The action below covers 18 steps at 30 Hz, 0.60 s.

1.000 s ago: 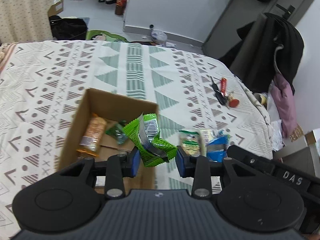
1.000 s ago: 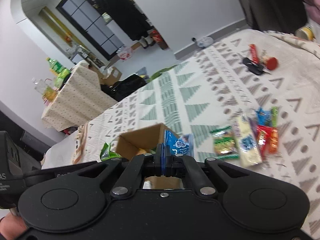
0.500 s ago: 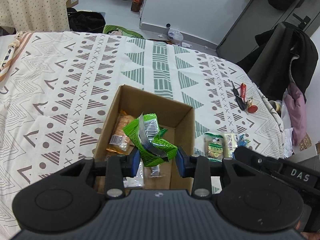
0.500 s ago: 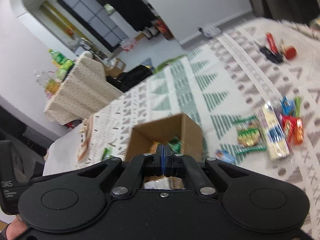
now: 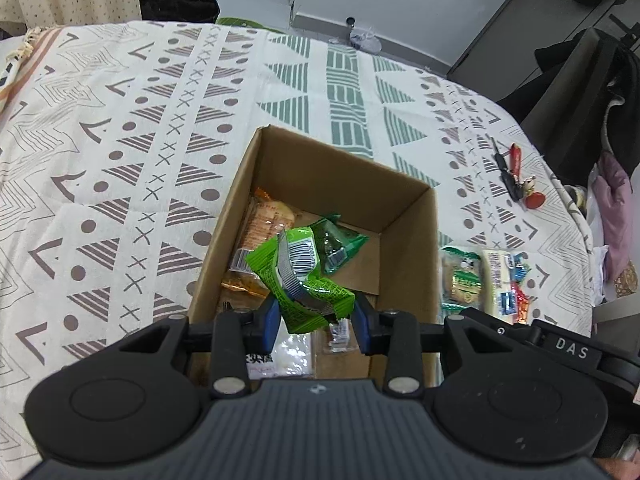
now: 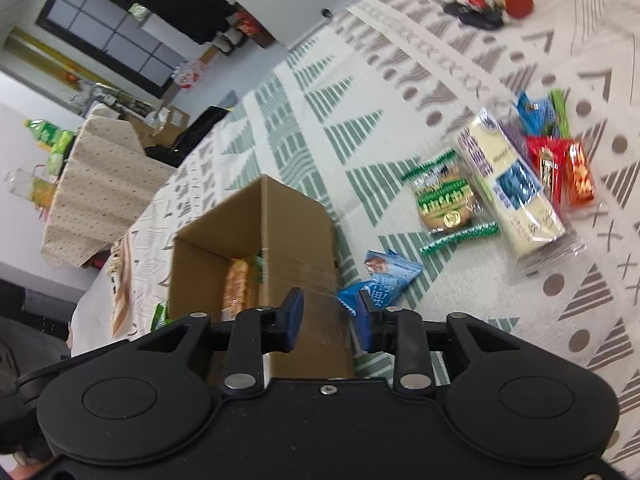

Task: Organize snacks
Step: 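Carry green candy in left tool and blue candy in right tool over the box, then open left tool to drop green candy while right tool drops blue candy into box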

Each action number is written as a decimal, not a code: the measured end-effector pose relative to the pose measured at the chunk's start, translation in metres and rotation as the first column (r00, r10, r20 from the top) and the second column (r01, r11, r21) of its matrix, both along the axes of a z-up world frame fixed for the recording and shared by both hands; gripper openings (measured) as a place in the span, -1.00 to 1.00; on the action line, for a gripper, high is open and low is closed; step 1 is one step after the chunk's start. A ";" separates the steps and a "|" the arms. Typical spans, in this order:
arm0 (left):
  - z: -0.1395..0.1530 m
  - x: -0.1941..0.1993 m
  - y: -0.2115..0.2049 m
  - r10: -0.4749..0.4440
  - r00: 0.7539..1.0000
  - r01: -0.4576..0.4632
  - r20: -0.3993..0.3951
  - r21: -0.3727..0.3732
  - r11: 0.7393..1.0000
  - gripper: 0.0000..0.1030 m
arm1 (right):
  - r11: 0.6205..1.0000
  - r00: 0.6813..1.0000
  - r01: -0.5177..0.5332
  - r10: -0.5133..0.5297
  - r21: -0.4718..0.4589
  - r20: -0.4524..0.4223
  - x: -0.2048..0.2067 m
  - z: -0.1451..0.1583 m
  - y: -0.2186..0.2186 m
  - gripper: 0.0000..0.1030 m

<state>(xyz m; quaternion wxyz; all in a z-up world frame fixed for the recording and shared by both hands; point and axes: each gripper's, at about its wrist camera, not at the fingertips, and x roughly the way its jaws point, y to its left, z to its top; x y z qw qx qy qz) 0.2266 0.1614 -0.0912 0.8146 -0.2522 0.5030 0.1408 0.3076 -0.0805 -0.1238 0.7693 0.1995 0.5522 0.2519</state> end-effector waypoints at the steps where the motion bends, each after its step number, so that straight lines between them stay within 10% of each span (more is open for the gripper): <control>1: -0.003 0.002 0.002 -0.001 1.000 0.001 -0.006 -0.004 1.000 -0.29 | 1.000 1.000 0.008 -0.008 -0.005 -0.010 0.002 -0.004 0.001 -0.37; 14: -0.036 0.028 0.009 -0.030 0.998 0.027 -0.058 -0.036 0.999 -0.28 | 0.995 0.989 0.069 -0.077 -0.069 -0.128 0.025 -0.054 0.012 -0.09; 18: -0.038 0.031 0.008 -0.034 0.997 0.032 -0.064 -0.031 0.999 -0.22 | 0.995 0.988 0.062 -0.072 -0.076 -0.138 0.026 -0.063 0.012 -0.53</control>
